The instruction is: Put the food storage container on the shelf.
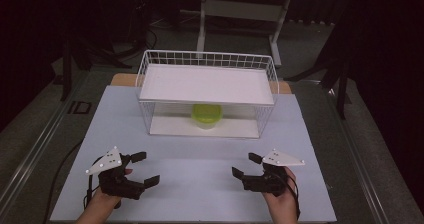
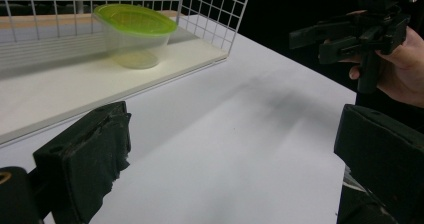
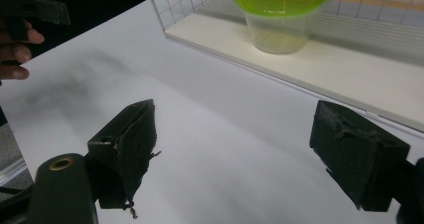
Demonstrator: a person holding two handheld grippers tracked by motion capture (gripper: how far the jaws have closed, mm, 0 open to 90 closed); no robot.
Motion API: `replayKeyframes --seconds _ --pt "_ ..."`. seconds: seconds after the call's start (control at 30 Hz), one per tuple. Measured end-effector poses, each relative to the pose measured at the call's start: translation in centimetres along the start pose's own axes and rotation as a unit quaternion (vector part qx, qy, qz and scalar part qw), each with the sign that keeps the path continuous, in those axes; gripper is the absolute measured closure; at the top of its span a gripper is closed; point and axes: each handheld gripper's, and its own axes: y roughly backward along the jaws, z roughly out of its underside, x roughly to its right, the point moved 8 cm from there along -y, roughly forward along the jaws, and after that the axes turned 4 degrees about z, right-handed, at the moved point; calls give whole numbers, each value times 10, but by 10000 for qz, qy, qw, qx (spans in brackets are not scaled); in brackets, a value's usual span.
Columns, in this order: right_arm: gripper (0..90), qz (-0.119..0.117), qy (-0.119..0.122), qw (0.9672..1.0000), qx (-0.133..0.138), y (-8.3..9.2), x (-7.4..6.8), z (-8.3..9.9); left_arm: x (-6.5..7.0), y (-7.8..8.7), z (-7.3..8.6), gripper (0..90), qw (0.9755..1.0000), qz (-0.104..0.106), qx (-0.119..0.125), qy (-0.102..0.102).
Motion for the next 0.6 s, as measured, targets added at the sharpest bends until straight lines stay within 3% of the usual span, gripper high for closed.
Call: replayKeyframes --seconds 0.3,0.6 --pt "185 22 26 10000 -57 9 6 8 -5 6 6 26 9998 -164 -59 -98" --pt "187 97 115 9998 -103 9 14 19 -6 5 15 26 9996 -179 -136 -147"
